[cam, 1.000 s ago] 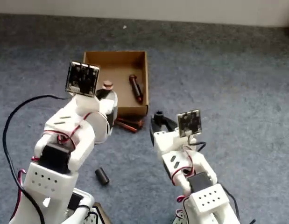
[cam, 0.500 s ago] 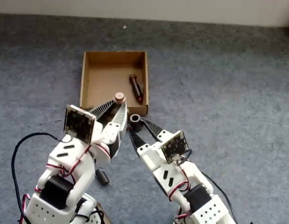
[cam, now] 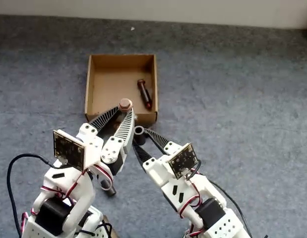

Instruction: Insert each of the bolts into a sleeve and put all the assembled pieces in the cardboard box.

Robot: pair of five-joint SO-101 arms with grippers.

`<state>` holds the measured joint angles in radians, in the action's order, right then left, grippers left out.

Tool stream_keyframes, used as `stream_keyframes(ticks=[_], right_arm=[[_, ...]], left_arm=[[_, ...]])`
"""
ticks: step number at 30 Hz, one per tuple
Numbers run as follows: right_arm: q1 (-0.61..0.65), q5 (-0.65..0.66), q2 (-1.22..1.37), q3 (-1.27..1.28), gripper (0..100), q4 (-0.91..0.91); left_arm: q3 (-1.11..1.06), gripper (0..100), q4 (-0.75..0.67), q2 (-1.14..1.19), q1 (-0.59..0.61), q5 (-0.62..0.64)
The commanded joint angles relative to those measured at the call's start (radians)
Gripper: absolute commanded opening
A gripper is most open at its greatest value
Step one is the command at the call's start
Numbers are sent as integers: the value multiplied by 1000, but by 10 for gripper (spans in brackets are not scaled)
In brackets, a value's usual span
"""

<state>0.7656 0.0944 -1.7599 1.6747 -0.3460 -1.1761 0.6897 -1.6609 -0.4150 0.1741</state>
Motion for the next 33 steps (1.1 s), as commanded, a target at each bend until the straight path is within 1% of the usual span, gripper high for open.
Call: stream_keyframes(ticks=[1, 3, 6, 18, 23, 24, 26, 30, 33], right_arm=[[12, 6, -28, 124, 4, -1], [12, 6, -30, 124, 4, -1], [12, 6, -31, 124, 4, -1], [5, 6, -31, 124, 4, 1], [5, 6, -31, 124, 4, 4], [4, 6, -33, 124, 4, 4], [-5, 6, -33, 124, 4, 5], [-30, 5, -33, 124, 4, 5], [-33, 5, -33, 124, 4, 7]], left_arm=[[1, 5, -26, -12, -61, 6], [-16, 5, -28, -12, -97, 5], [-27, 5, -28, -12, -119, 5], [-82, 5, -23, -22, -116, 5], [-79, 9, 44, -22, -114, -14], [-81, 24, 57, -22, -114, -40], [-88, 83, 83, -22, -114, -78], [-96, 220, 150, -22, -114, -83], [-88, 236, 181, -22, -113, -86]])
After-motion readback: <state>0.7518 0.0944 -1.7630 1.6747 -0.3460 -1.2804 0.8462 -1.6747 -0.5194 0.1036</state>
